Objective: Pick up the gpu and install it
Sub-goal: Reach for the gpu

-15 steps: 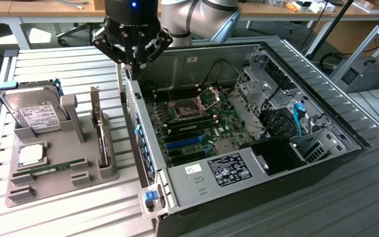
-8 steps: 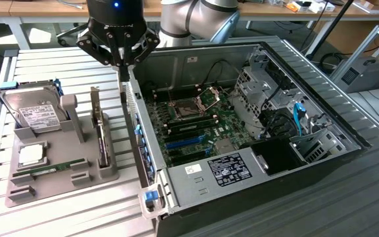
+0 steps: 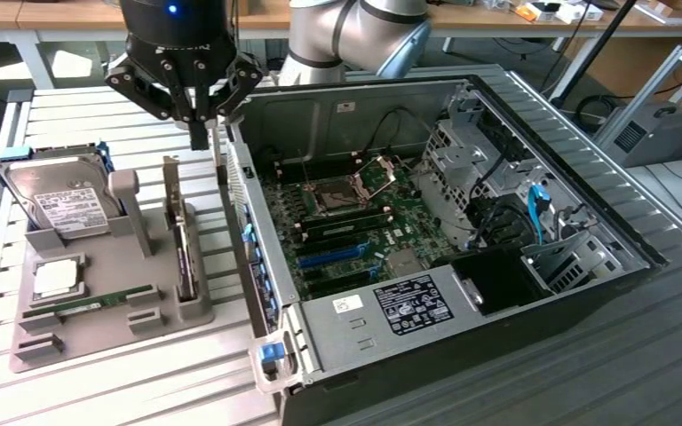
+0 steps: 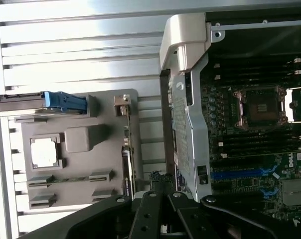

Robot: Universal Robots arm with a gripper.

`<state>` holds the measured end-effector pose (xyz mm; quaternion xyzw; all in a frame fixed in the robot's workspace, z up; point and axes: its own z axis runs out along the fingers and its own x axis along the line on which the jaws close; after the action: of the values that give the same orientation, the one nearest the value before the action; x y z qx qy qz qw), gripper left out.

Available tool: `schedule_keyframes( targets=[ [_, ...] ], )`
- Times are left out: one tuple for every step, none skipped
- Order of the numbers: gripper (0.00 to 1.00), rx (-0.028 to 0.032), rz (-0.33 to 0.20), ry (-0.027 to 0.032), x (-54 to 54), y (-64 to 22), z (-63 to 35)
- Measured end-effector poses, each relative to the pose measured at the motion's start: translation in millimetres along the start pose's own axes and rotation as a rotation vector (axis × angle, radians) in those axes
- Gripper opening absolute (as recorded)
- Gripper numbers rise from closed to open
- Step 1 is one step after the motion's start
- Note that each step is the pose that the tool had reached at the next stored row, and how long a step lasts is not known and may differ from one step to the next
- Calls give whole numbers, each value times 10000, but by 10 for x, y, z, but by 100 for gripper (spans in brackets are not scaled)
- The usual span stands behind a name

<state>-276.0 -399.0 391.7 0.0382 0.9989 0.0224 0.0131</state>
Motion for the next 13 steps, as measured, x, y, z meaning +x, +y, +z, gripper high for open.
schedule_keyframes(
  targets=[
    [11, 1, -1, 1, 29, -2, -1],
    [11, 1, -1, 0, 61, -5, -1],
    [11, 1, 0, 0, 100, -8, -2],
    [11, 0, 1, 0, 137, -11, -2],
    [11, 0, 1, 0, 179, -14, -2],
    [11, 0, 0, -1, 195, -15, -2],
    [11, 0, 0, 0, 196, -15, -2],
    [11, 0, -1, 0, 196, -15, -2],
    [11, 0, -1, 0, 196, -15, -2],
    [11, 1, 0, 1, 196, -15, -3],
    [11, 1, 0, 0, 196, -15, -3],
    [11, 1, 0, 1, 196, -16, -3],
    [11, 2, 0, 2, 196, -26, -4]
  ],
)
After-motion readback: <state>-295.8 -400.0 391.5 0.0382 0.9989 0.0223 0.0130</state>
